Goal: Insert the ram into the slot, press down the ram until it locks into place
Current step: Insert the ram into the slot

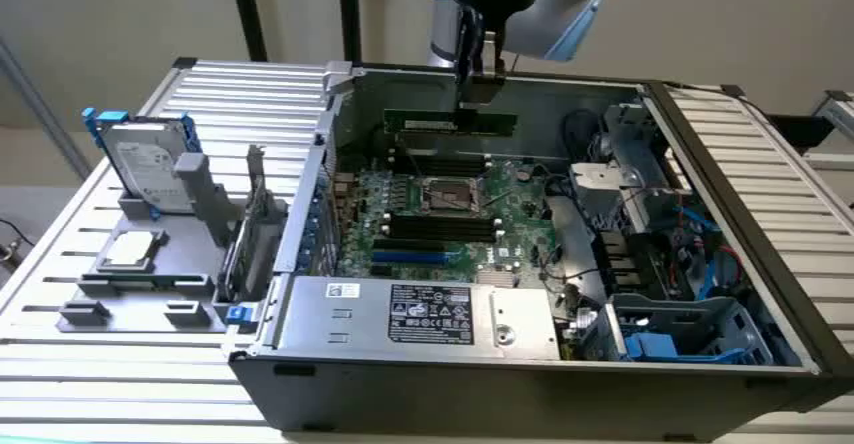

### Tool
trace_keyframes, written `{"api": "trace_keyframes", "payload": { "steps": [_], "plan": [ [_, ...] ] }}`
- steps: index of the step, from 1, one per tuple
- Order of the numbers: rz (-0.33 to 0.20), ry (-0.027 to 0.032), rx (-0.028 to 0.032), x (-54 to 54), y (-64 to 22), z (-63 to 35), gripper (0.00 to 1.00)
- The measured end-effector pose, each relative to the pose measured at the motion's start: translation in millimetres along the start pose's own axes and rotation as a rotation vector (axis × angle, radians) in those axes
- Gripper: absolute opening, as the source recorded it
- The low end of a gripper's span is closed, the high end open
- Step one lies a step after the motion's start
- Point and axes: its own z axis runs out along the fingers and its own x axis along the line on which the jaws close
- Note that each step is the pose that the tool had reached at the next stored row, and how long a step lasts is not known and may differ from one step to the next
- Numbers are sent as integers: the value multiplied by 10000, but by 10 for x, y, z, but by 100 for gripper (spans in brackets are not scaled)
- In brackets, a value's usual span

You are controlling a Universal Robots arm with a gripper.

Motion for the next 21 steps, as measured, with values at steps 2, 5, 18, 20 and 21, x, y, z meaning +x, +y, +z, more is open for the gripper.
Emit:
{"api": "trace_keyframes", "payload": {
  "steps": [2,5,18,20,21],
  "plan": [
    [0,0,0,0,0,0,13],
    [0,0,0,0,0,0,13],
    [0,44,-2,2,-2,56,13],
    [3,43,-1,4,-3,94,13],
    [3,41,-1,5,-4,111,13]
  ]
}}
